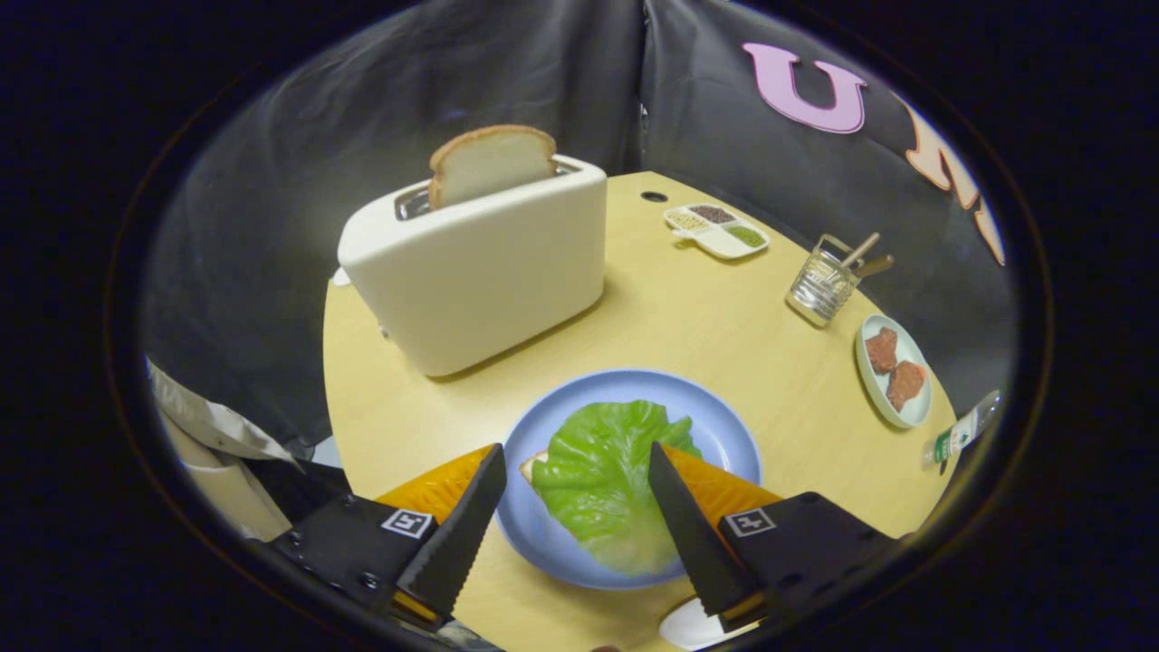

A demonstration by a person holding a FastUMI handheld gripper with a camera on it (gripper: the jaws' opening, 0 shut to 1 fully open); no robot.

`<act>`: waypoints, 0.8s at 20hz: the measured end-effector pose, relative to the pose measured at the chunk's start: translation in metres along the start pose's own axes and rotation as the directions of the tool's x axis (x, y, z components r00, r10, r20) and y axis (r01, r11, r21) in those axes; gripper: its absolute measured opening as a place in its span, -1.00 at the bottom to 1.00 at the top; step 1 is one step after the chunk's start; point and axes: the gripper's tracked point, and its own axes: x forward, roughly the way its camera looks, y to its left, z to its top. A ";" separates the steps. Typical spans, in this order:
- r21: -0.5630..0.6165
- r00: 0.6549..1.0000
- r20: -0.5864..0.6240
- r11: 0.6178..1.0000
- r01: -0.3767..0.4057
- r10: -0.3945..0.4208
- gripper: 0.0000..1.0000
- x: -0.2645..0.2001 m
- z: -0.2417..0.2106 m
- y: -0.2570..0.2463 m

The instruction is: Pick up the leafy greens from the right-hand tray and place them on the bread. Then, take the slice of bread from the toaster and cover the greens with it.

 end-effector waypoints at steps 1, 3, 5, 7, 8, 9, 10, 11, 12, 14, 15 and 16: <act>0.006 1.000 0.017 1.000 0.000 0.000 1.00 -0.005 0.010 0.002; 0.011 0.999 0.051 1.000 0.013 -0.014 1.00 -0.016 0.031 0.005; 0.013 0.996 0.081 1.000 0.027 -0.028 1.00 -0.025 0.051 0.007; 0.023 0.994 0.100 0.999 0.032 -0.034 1.00 -0.034 0.070 0.013; 0.027 0.994 0.105 0.999 0.032 -0.035 1.00 -0.036 0.078 0.015; 0.029 0.994 0.106 0.999 0.031 -0.034 1.00 -0.037 0.086 0.018; 0.031 0.994 0.108 0.999 0.031 -0.034 1.00 -0.039 0.093 0.023; 0.034 0.993 0.109 0.999 0.037 -0.040 1.00 -0.042 0.101 0.025; 0.035 0.993 0.111 0.999 0.035 -0.038 1.00 -0.042 0.108 0.028; 0.042 0.992 0.126 0.999 0.029 -0.034 1.00 -0.042 0.127 0.036; 0.045 0.991 0.128 0.999 0.027 -0.032 1.00 -0.041 0.135 0.039; 0.049 0.991 0.126 0.998 0.026 -0.033 1.00 -0.039 0.140 0.042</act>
